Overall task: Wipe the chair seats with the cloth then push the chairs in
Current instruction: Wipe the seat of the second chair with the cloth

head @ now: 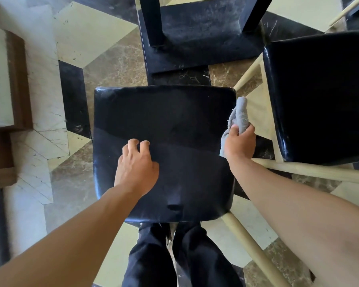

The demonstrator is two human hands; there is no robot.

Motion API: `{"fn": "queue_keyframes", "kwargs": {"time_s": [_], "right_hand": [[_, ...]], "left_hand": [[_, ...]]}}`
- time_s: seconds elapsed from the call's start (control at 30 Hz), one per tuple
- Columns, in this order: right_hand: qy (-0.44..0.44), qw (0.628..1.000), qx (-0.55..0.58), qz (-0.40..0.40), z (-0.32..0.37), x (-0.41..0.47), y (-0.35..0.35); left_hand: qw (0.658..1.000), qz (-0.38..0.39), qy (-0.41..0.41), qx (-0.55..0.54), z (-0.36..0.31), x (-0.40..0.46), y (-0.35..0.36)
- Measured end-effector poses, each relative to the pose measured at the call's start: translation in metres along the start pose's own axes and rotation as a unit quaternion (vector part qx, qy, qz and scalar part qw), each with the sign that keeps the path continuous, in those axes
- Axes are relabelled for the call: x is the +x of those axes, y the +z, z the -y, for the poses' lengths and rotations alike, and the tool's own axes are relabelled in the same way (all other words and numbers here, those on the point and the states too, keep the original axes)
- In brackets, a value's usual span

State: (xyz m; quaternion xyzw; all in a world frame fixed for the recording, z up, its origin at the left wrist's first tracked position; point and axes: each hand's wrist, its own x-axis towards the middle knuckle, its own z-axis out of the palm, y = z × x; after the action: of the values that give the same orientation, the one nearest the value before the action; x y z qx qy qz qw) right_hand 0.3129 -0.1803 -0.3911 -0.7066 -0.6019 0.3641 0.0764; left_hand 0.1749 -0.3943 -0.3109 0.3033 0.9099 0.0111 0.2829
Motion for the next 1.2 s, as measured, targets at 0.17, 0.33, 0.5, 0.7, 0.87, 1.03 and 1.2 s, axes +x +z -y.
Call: {"fn": "queue_keyframes", "kwargs": {"time_s": [0.17, 0.33, 0.5, 0.7, 0.87, 1.03, 1.2], "right_hand": [[-0.012, 1.0, -0.015, -0.012, 0.005, -0.02, 0.005], [-0.071, 0.993, -0.078, -0.044, 0.013, -0.032, 0.017], [-0.045, 0.984, -0.168, -0.038, 0.023, -0.042, 0.031], [-0.037, 0.978, -0.206, -0.008, 0.039, -0.06, 0.047], [-0.071, 0.975, -0.21, -0.005, 0.061, -0.092, 0.082], [-0.098, 0.979, -0.178, -0.013, 0.087, -0.126, 0.13], [-0.124, 0.982, -0.141, -0.002, 0.104, -0.161, 0.168]], "left_hand": [[0.996, 0.003, -0.011, 0.085, 0.028, -0.001, -0.015], [0.994, 0.015, -0.022, 0.102, 0.053, 0.009, -0.029], [0.995, 0.018, -0.021, 0.098, 0.087, 0.022, -0.045], [0.989, 0.086, -0.073, 0.096, 0.125, 0.038, -0.056], [0.994, 0.057, -0.078, -0.051, 0.149, 0.054, -0.059], [0.994, 0.035, -0.055, -0.086, 0.173, 0.065, -0.052], [0.993, 0.047, -0.061, -0.089, 0.203, 0.064, -0.035]]}}
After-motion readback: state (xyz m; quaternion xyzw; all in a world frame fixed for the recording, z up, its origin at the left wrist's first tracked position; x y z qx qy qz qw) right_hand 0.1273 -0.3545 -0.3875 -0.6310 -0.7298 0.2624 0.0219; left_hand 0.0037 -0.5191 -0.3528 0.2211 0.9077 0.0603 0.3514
